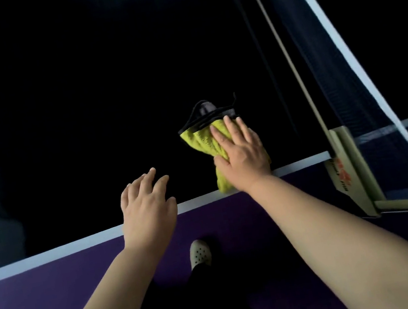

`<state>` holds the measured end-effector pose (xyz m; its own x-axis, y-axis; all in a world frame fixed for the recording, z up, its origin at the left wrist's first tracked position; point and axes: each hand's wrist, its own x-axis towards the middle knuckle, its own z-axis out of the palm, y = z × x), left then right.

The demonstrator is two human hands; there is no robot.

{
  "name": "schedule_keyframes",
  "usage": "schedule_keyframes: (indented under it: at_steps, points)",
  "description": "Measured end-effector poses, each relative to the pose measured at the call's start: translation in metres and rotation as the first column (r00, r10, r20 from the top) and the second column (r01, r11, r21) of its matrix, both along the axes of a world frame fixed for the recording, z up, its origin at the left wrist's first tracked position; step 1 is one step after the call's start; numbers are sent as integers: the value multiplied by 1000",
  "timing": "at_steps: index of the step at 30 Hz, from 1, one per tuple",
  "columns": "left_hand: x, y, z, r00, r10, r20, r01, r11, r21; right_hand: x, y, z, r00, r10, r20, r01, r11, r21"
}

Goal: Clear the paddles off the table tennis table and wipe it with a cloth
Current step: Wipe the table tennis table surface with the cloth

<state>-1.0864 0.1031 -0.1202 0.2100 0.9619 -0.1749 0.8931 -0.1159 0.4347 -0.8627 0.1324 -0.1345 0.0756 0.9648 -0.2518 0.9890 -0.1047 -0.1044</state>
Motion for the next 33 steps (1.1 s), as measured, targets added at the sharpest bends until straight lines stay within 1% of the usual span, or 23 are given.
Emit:
schedule_keyframes:
  at_steps: [5, 9, 13, 16, 17, 19, 24, 28, 33]
  points:
    - [53, -1, -5, 995, -103, 1, 103, 995, 5, 98, -11, 4, 975, -221, -18, 222, 975, 3]
    - [60, -4, -3, 994, -110, -10, 110, 994, 22, 139, -22, 7, 929, -368, -26, 368, 930, -21]
    - [44, -9, 5, 997, -81, -9, 82, 996, 29, 124, -33, 10, 871, -491, -7, 491, 871, -18]
    - [19, -11, 12, 999, -32, -4, 32, 999, 38, 84, -40, 14, 788, -614, -42, 612, 789, -48]
    - [9, -12, 14, 1000, -15, -4, 15, 999, 40, 66, -42, 15, 772, -634, -50, 630, 773, -67]
    - [-12, -15, 18, 1000, 19, 1, -19, 999, 39, 26, -44, 17, 787, -616, -41, 611, 786, -93]
    - [-82, -28, 29, 995, 100, 8, -101, 995, 24, -90, -41, 15, 872, -488, -37, 479, 866, -142]
    - [-160, -43, 39, 983, 180, -24, -180, 984, 12, -187, -41, 19, 919, -390, -52, 375, 909, -183]
    - [-266, -58, 50, 959, 282, -37, -282, 959, 0, -302, -39, 23, 953, -299, -55, 278, 930, -242]
